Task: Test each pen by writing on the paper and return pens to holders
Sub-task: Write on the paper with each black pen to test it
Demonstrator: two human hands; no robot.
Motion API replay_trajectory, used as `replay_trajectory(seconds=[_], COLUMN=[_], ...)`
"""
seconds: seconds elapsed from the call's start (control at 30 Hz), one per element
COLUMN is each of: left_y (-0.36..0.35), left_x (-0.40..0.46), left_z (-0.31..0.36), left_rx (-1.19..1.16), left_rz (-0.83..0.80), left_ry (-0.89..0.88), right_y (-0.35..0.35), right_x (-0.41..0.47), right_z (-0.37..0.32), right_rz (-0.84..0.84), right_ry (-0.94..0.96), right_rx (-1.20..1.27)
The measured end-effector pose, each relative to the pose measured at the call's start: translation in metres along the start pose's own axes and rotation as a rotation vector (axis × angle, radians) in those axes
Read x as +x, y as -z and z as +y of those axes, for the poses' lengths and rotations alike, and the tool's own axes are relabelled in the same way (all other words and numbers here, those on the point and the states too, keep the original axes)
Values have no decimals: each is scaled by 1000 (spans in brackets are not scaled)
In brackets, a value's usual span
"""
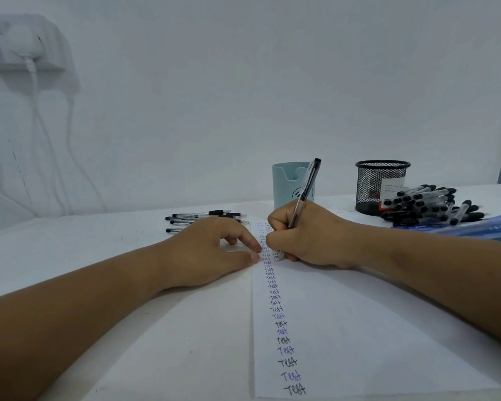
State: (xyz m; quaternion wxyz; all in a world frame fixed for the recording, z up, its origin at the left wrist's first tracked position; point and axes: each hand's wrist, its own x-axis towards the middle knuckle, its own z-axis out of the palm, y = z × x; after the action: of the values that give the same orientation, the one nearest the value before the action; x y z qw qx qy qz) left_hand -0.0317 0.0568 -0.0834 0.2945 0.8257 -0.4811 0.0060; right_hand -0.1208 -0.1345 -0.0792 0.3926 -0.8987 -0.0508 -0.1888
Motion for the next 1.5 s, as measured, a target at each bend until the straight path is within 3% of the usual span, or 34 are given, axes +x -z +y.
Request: replay_trajectory(seconds=[1.5], left_y=[1], left_x=[-1], left_z=[0], left_rx=[4], left_rz=[-4], left_ry=[3], right_y=[-1], right_x=[-2], right_z=[-3], right_rz=[5], right_ry=[11], right_rx=[-55])
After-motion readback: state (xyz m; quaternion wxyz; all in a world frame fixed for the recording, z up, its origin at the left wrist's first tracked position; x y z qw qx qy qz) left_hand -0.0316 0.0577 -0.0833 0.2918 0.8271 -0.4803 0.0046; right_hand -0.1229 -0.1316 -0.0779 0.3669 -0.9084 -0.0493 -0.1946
